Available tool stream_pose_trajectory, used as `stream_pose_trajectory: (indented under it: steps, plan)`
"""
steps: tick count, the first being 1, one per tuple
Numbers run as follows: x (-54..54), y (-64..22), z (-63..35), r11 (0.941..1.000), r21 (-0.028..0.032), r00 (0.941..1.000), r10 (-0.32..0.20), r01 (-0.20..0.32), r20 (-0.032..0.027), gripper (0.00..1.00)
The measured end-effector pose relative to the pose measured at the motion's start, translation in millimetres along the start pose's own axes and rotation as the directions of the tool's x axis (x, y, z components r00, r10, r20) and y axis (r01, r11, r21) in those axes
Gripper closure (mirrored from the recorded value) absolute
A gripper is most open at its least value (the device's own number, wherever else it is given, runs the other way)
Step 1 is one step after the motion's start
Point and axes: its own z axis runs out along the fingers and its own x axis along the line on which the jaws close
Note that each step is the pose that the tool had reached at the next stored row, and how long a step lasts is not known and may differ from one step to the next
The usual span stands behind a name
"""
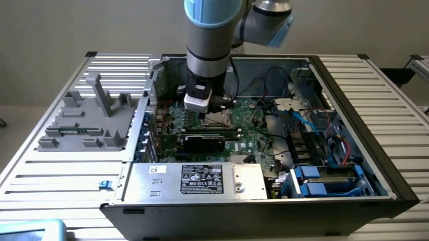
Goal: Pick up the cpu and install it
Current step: 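Install the second cpu locking lever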
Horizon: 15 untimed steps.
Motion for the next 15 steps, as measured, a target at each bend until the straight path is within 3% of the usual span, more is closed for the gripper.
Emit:
stream_pose_trajectory:
  steps: [15]
  plan:
    - [-5.2,4.7,14.9,0.9999,0.0144,1.0,-0.001,0.001,0.0038,0.89]
